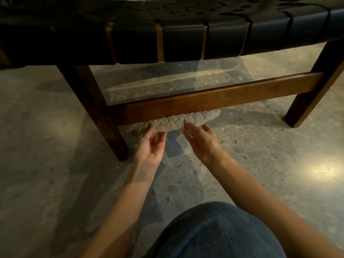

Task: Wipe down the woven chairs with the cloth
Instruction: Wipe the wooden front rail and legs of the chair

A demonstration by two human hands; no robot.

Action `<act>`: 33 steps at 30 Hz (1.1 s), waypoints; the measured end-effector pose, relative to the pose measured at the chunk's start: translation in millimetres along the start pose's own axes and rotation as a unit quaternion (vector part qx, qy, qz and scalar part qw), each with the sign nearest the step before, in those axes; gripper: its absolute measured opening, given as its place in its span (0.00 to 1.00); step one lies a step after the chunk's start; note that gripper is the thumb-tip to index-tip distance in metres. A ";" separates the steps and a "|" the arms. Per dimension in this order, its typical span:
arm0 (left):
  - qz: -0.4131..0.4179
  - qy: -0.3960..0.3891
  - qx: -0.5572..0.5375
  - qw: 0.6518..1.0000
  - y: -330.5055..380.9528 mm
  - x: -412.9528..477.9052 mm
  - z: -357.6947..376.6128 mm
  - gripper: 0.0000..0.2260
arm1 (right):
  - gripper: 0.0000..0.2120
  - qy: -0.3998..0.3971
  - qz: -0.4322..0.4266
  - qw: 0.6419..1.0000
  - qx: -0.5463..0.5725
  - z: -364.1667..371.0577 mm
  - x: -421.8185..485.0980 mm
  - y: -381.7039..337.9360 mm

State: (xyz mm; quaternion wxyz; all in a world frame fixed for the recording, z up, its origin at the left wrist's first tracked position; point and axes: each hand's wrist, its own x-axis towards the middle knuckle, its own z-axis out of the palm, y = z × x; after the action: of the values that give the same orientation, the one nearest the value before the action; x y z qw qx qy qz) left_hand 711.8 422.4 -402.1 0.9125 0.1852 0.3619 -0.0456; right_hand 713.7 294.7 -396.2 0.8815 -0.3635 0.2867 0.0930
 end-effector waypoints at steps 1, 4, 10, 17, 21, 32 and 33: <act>-0.002 -0.009 -0.015 1.000 6.4 0.6 -2.1 0.08 | 0.41 -0.009 0.020 1.000 0.019 3.9 1.0 0.6; 0.005 -0.042 -0.048 0.998 26.0 1.7 -12.1 0.22 | 0.40 -0.029 0.058 0.997 0.047 16.2 4.1 2.1; 0.032 -0.087 0.055 0.994 36.6 0.8 -28.9 0.12 | 0.38 -0.046 0.061 0.997 0.013 26.3 8.6 16.0; -0.006 -0.101 -0.032 0.994 13.8 6.2 -11.9 0.13 | 0.33 -0.021 0.014 0.998 0.065 5.4 15.4 0.2; -0.051 -0.123 -0.037 0.990 -19.4 8.8 6.1 0.14 | 0.36 0.023 -0.035 0.995 0.095 -21.1 18.6 -28.7; -0.163 -0.164 0.066 0.971 -127.5 34.9 73.4 0.17 | 0.22 0.019 -0.099 0.991 0.092 -107.3 40.6 -134.0; -0.170 -0.166 0.073 0.969 -136.5 37.0 78.4 0.18 | 0.23 0.023 -0.102 0.990 0.093 -114.0 43.3 -142.6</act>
State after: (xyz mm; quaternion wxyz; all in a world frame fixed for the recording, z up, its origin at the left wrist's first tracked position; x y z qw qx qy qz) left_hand 759.7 268.7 -416.3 0.9226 0.1768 0.2273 -0.2566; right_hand 752.3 111.2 -402.4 0.9094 -0.3092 0.2762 -0.0330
